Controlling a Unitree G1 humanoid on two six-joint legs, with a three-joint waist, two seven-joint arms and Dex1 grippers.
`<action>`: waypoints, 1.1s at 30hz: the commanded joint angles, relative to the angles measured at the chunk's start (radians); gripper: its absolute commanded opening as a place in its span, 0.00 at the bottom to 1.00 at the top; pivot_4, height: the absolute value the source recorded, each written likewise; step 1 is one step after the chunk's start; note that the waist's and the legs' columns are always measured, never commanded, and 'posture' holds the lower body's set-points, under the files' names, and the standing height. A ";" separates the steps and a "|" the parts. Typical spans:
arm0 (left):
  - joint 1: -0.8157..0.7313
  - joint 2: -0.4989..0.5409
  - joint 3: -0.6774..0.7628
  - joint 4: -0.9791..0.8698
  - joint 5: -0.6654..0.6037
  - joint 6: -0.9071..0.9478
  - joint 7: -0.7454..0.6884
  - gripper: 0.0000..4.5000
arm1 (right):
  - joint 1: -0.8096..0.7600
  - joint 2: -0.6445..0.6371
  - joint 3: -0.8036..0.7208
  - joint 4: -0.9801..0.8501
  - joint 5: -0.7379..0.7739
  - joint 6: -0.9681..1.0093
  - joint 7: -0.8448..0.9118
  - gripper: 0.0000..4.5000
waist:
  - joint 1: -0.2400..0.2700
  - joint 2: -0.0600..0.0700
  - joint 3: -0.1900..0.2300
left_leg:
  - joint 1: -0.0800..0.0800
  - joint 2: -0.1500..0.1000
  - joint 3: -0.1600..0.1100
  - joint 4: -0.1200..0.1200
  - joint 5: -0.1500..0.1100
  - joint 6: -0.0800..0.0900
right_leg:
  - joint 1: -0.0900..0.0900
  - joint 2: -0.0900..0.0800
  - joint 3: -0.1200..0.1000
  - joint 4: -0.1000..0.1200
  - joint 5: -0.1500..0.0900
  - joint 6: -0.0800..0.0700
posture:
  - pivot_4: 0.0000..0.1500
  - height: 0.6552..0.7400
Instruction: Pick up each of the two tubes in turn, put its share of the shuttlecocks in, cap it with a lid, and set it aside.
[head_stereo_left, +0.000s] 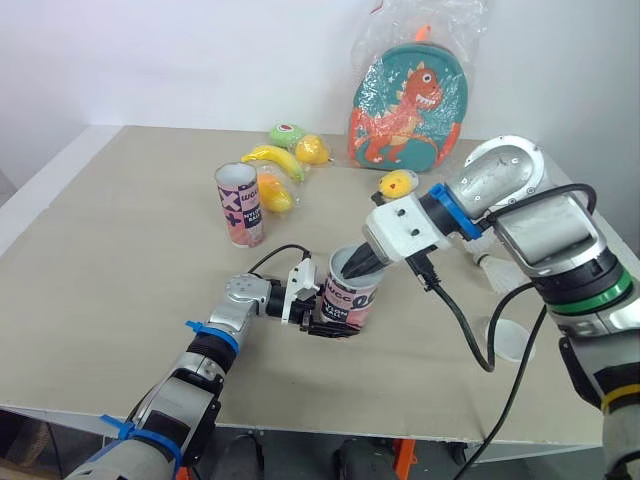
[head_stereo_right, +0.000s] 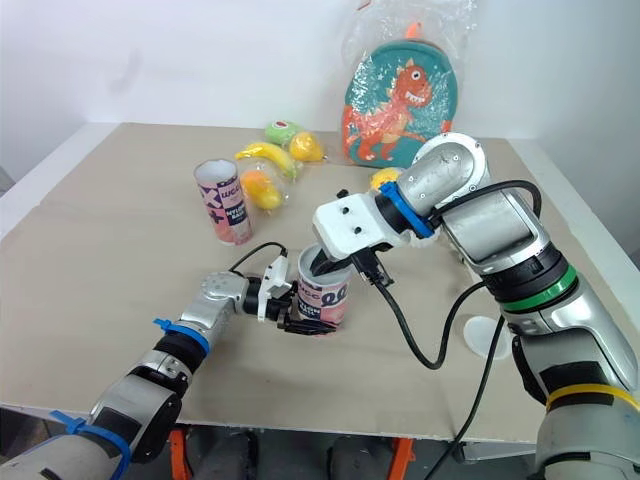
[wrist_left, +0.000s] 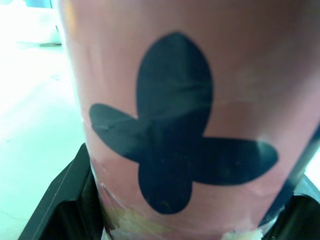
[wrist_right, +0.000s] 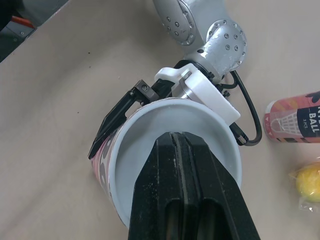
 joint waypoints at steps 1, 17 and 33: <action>0.016 0.009 -0.023 0.029 0.046 0.025 0.009 0.76 | 0.017 -0.032 -0.133 -0.026 0.136 0.123 0.027 0.01 | 0.002 0.000 0.004 | -0.001 0.000 0.000 0.000 0.000 0.000 | 0.000 0.000 0.000 0.000 0.000 0.000 | 1.00 0.88; 0.011 0.008 -0.022 -0.012 0.034 0.038 -0.016 0.76 | 0.553 -0.167 -0.691 -0.404 0.407 0.384 -0.354 0.99 | 0.014 -0.001 0.012 | -0.008 -0.002 -0.002 -0.001 -0.001 0.003 | -0.002 0.001 0.000 -0.004 -0.003 0.003 | 1.00 0.88; 0.026 0.120 -0.005 -0.143 0.001 0.185 -0.120 0.99 | 0.848 -0.084 -0.713 -0.556 0.460 0.390 -0.596 1.00 | 0.000 0.002 0.018 | -0.010 -0.002 -0.003 -0.005 -0.004 0.008 | 0.000 0.003 0.003 -0.006 -0.005 0.009 | 1.00 0.88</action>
